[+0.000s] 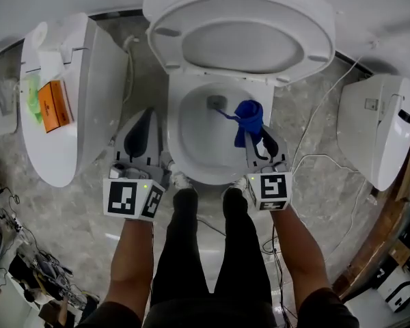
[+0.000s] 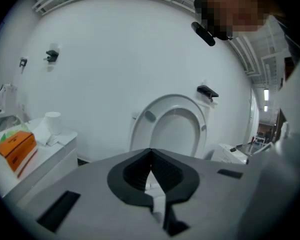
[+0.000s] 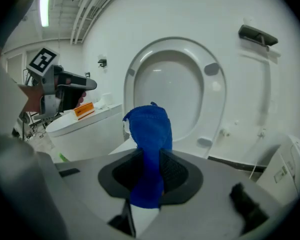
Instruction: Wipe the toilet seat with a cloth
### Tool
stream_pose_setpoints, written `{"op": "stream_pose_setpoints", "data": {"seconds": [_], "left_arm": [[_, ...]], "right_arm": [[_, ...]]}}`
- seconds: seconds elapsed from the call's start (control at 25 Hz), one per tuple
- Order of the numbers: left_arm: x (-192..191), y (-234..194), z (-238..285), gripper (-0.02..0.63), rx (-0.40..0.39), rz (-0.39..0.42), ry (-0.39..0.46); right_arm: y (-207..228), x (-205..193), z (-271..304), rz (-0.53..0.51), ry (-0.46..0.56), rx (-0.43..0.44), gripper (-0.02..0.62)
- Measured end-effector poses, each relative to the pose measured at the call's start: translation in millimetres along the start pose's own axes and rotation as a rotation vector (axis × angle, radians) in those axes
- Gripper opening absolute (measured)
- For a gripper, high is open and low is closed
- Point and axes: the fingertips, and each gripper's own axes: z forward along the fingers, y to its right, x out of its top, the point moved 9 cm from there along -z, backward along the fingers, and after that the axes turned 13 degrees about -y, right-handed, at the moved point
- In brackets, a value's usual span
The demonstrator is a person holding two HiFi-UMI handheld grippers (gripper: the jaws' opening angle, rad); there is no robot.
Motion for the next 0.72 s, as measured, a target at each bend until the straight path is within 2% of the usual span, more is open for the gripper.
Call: {"op": "stream_pose_setpoints", "data": {"seconds": [0.2, 0.44, 0.72], "left_arm": [[-48.5, -4.8, -34.3, 0.009, -0.001, -0.08, -0.113], [-77.4, -13.7, -59.3, 0.009, 0.001, -0.097, -0.184], [-91.6, -35.1, -68.1, 0.009, 0.006, -0.107, -0.222]], "right_arm": [[-35.4, 23.6, 50.1, -0.034, -0.02, 0.063, 0.092], [-72.8, 54.3, 110.7, -0.047, -0.069, 0.127, 0.092], [-94.8, 71.8, 164.2, -0.021, -0.142, 0.108, 0.092]]}}
